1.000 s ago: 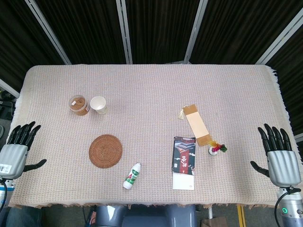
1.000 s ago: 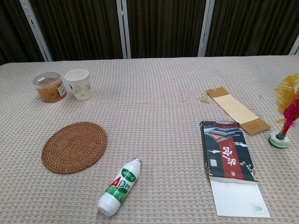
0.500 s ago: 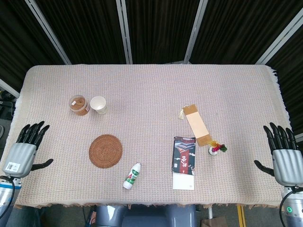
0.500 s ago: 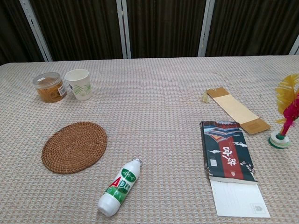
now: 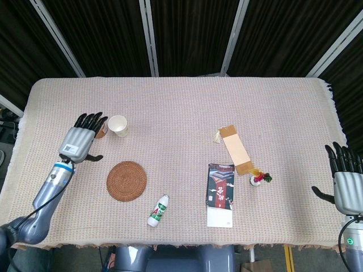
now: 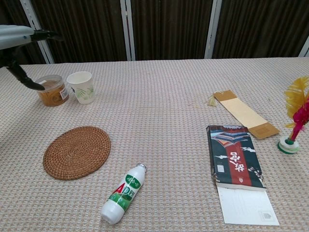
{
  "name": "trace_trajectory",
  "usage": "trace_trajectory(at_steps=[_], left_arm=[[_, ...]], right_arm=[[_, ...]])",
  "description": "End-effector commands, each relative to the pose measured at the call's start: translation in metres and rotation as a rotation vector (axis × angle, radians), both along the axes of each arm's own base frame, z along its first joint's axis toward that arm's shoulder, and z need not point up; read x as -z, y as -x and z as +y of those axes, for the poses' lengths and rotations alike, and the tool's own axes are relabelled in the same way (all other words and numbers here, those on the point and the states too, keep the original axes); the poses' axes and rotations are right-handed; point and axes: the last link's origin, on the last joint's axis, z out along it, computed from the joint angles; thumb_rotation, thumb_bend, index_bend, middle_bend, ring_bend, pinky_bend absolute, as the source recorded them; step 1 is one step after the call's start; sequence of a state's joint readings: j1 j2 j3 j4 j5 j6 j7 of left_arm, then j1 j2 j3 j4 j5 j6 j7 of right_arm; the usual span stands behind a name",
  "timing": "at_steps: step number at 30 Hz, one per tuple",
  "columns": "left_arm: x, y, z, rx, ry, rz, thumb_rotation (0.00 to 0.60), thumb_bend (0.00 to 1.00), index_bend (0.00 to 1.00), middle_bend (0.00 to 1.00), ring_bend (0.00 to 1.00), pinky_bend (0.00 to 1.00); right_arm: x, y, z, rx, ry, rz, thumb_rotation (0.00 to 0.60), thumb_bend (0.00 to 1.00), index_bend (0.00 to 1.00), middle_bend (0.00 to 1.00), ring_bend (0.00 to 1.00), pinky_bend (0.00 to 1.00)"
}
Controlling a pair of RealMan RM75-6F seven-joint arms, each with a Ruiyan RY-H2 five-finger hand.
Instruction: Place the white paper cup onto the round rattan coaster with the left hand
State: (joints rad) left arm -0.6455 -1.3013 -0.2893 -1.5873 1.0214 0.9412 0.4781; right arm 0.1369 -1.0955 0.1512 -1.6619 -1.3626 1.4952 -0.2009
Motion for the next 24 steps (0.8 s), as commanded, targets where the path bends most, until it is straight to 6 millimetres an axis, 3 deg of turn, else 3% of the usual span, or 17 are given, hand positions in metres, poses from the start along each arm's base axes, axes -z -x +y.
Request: trace_trajectory(at_steps=[1,13,17,20,24], left_arm=[[0.031,-0.022,0.046,-0.038,0.021,0.03,0.6,0.0,0.0,0.0,0.0,0.0],[0.081,-0.016,0.089,-0.14,0.073,0.065,0.6,0.0,0.0,0.0,0.0,0.0],[0.09,-0.011,0.097,-0.167,0.07,0.057,0.6,0.0,0.0,0.01,0.0,0.1],[0.095,-0.011,0.101,-0.172,0.058,0.051,0.6,0.05,0.05,0.12,0.06,0.19],[0.097,-0.011,0.106,-0.177,0.028,0.048,0.6,0.18,0.22,0.32,0.22,0.32]], right_arm=[[0.0,0.003,-0.004,0.019,0.002,0.005,0.6,0.0,0.0,0.0,0.0,0.0],[0.005,0.014,-0.017,0.078,-0.008,0.021,0.6,0.0,0.0,0.0,0.0,0.0],[0.005,0.018,-0.02,0.094,-0.007,0.026,0.6,0.0,0.0,0.0,0.0,0.0],[0.005,0.02,-0.021,0.105,-0.007,0.03,0.6,0.0,0.0,0.0,0.0,0.0],[0.005,0.022,-0.022,0.116,-0.002,0.032,0.6,0.0,0.0,0.0,0.0,0.0]])
